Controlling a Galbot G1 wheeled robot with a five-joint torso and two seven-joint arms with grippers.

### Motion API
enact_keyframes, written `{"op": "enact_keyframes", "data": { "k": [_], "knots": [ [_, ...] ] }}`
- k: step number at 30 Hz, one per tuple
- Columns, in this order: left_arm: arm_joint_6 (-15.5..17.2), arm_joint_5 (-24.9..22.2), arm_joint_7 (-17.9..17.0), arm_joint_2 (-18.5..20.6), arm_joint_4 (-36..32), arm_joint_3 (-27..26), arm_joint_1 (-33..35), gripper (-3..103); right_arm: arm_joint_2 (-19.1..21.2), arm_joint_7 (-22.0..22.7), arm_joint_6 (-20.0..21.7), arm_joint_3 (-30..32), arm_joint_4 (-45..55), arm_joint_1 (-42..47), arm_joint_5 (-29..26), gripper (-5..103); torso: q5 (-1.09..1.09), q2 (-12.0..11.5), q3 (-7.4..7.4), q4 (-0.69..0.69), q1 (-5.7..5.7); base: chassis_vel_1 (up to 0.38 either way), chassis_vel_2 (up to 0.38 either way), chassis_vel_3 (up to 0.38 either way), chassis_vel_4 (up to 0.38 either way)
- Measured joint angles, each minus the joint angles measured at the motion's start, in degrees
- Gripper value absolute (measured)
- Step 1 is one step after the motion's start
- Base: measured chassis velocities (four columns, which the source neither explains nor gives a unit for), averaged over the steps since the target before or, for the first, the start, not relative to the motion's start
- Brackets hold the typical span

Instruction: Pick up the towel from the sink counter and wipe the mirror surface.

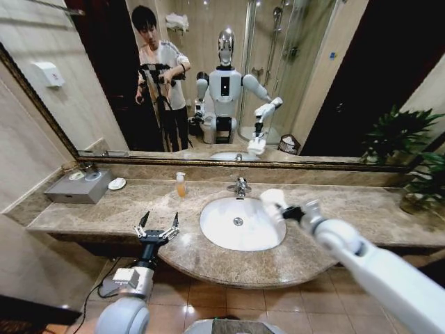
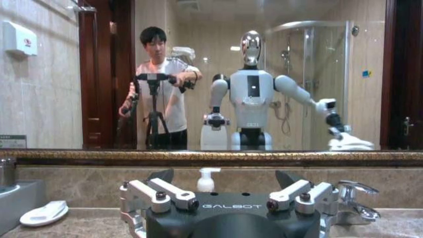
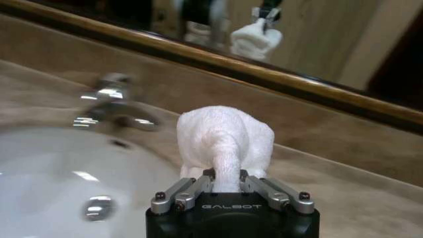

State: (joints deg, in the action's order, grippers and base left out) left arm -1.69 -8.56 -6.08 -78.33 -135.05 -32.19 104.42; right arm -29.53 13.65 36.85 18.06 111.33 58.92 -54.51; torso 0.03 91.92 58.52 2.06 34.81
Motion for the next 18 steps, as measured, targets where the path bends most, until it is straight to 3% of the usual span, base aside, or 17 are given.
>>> {"op": "enact_keyframes", "data": {
  "k": [4, 9, 17, 18],
  "knots": [
    [0.0, 0.0, 0.0, 0.0, 0.0, 0.0, 0.0, 100, 0.4, -2.1, -1.1, 1.0, -8.2, -1.2, 3.6, 13, -0.03, 0.0, 0.00, 0.00, 0.00, 0.000, 0.000, 0.000, 0.000],
    [0.0, 0.0, 0.0, 0.0, 0.0, 0.0, 0.0, 100, -3.6, -0.6, -2.3, 0.6, -15.7, -1.9, 4.9, 13, 0.00, 0.0, 0.01, 0.00, 0.01, 0.000, 0.000, 0.000, 0.000],
    [0.0, 0.0, 0.0, 0.0, 0.0, 0.0, 0.0, 100, -7.1, 1.2, -3.0, -0.4, -15.5, -1.7, 5.8, 10, -0.04, 0.0, 0.01, 0.01, 0.01, 0.000, 0.000, 0.000, 0.000],
    [0.0, 0.0, 0.0, 0.0, 0.0, 0.0, 0.0, 100, -7.1, 0.8, -2.4, -0.4, -15.4, -1.8, 5.7, 15, -0.05, 0.0, 0.01, 0.02, 0.01, 0.000, 0.000, 0.000, 0.000]
  ]
}}
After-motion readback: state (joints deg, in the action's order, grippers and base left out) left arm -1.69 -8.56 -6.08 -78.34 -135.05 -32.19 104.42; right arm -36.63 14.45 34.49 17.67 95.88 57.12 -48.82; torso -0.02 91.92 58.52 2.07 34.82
